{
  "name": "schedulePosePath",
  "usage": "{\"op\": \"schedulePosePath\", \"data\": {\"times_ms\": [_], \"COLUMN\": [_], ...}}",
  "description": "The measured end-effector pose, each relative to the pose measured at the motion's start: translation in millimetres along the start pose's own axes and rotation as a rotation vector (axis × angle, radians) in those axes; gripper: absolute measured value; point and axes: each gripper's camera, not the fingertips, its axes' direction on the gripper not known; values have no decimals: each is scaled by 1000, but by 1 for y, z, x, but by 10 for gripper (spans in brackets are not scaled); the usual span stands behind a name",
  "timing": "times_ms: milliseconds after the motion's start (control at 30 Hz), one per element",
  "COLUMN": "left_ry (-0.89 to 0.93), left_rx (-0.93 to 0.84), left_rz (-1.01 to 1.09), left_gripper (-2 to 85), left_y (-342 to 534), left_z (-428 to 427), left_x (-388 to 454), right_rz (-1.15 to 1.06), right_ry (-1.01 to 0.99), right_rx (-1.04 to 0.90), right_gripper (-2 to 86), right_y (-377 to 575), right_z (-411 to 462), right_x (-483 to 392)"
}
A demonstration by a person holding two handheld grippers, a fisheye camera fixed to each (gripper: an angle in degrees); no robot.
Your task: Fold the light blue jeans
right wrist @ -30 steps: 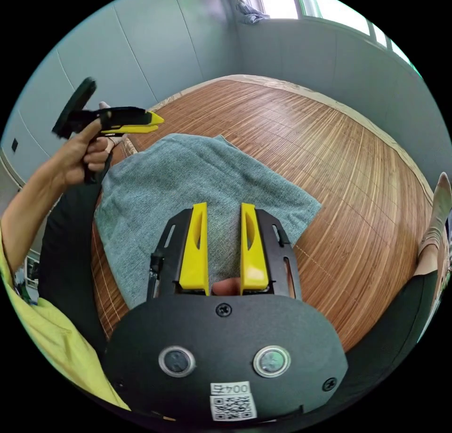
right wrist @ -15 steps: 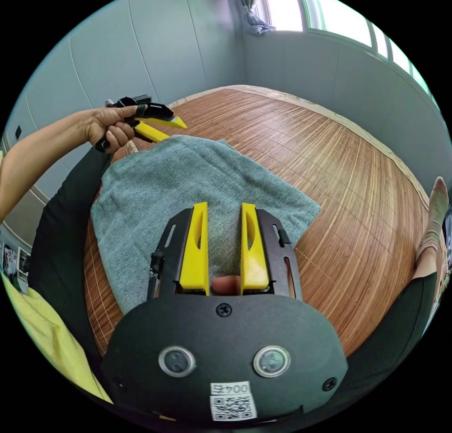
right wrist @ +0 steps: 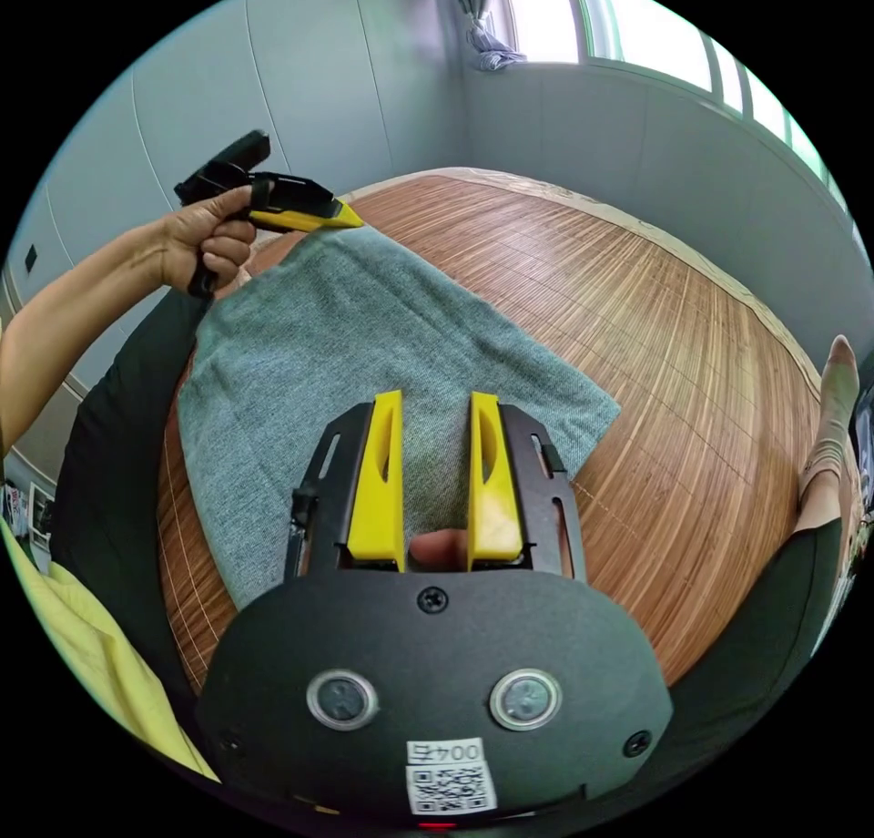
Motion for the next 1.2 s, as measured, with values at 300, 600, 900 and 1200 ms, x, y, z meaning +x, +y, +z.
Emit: {"op": "schedulePosePath", "data": {"times_ms": [300,600,900,1200], "left_ry": [-163,-193,-113,-193], "left_rx": [4,147,280,245], "left_rz": [-11,-173,104,23], "left_gripper": [22,5,5,6], "left_y": [12,46,92,113], "left_z": [50,29,62,127], "left_x": [-18,-35,97,80], "right_rz": [24,35,29,468], "right_ry": [-15,-34,-31,-465], "right_rx": [-13,-15,-24,140], "right_gripper": [123,122,126,154], "right_y": [14,29,39,60], "right_z": [-9,-23,-43,-132], "right_x": [37,88,148,339]}}
